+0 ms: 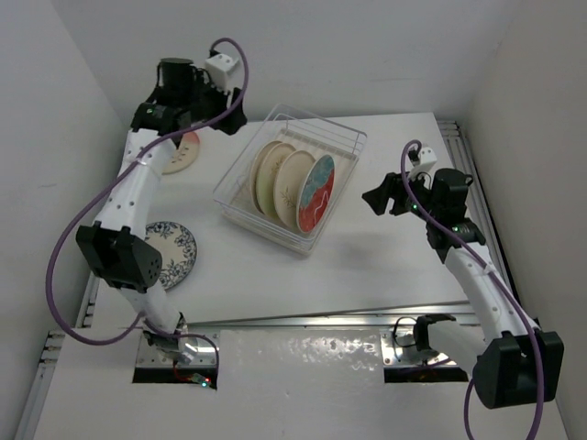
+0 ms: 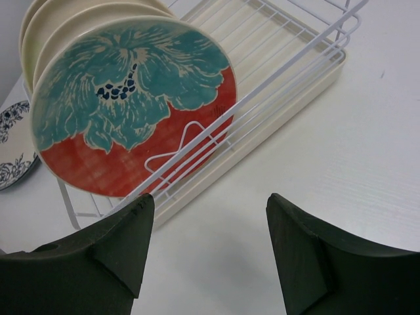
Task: Unload the plates from the dish rack
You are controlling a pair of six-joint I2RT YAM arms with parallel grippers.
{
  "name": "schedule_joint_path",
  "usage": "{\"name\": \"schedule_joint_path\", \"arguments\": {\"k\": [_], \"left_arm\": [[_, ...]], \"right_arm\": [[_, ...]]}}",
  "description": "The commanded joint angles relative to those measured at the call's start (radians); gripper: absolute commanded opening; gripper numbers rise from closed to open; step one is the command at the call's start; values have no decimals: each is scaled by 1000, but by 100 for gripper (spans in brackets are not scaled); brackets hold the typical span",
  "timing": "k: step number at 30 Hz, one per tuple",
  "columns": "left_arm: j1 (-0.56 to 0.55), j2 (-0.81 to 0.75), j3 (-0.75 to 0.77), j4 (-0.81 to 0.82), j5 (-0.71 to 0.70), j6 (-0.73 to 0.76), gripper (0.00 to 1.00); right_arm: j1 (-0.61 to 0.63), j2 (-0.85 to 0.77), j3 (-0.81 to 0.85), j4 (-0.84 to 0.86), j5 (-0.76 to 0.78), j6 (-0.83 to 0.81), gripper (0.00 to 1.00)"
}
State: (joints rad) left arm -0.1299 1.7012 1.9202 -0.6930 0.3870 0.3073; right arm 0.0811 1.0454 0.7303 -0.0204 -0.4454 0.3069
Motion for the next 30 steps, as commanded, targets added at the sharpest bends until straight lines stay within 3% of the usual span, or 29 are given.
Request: {"name": "schedule_joint_path", "arguments": {"k": [1,12,18,25,30], "left_arm": [[-58,75,36,-66,-126,-51,60],[-154,107,-27,-82,-139,-47,53],[-163,86,-38,-88,-142,-39,52],[-169,37,57,-97,-166,-16,50],[-177,22,-19,-128,-152,-8,50]], "right_arm": [[6,-56,-25,-12,22,-3,68],[6,-67,-89,-19,117,115,64],[6,-15,-107,51,71,231,65],[6,-24,-109,24,93,179,64],[6,-25,-114,23,97,172,64]]}}
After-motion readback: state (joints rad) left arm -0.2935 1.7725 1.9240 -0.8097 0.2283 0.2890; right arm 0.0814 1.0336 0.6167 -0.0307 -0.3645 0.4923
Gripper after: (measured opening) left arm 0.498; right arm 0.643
